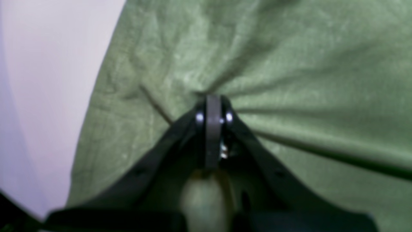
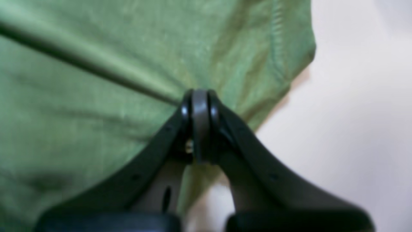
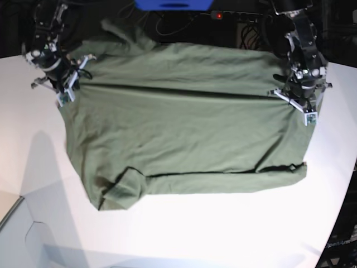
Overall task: Layout the t-shirt on the table in an organized manner, then fold the t-shirt properly
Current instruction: 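Pull both held corners outward and lay the shirt down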
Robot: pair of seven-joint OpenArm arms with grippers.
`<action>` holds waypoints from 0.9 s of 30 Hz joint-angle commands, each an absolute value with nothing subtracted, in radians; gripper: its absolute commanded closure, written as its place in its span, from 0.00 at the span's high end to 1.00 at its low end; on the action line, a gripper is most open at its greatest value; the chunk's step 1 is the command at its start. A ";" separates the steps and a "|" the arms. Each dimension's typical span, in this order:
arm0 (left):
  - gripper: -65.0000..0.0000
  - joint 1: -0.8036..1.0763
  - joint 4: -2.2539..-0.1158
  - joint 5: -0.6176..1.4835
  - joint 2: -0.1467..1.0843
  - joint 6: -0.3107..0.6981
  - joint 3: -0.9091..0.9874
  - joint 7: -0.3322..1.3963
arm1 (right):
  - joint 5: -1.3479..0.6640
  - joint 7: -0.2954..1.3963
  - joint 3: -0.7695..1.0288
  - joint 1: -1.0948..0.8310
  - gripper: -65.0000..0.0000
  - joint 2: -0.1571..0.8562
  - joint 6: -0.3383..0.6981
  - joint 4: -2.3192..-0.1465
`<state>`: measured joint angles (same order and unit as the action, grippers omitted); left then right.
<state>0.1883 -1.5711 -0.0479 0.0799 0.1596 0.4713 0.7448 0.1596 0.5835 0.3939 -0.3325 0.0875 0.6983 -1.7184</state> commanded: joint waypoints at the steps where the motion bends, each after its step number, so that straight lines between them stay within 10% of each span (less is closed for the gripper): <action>1: 0.00 0.183 -1.630 -0.059 0.090 0.153 0.475 0.748 | 0.160 0.582 0.398 -0.351 0.00 0.094 0.698 -1.771; 9: 0.01 0.114 -1.796 -0.061 0.090 0.153 0.475 0.816 | 0.160 0.593 0.398 -0.335 0.00 0.085 0.698 -1.906; 27: 0.01 -0.260 -1.187 -0.059 0.128 0.153 0.467 0.710 | 0.162 0.593 0.234 -0.168 0.00 0.031 0.698 -1.799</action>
<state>-0.2413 -1.1717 -0.0589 0.1169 0.1570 0.4652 0.7246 0.1589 0.6010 0.2298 -0.1722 0.0269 0.7017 -1.7844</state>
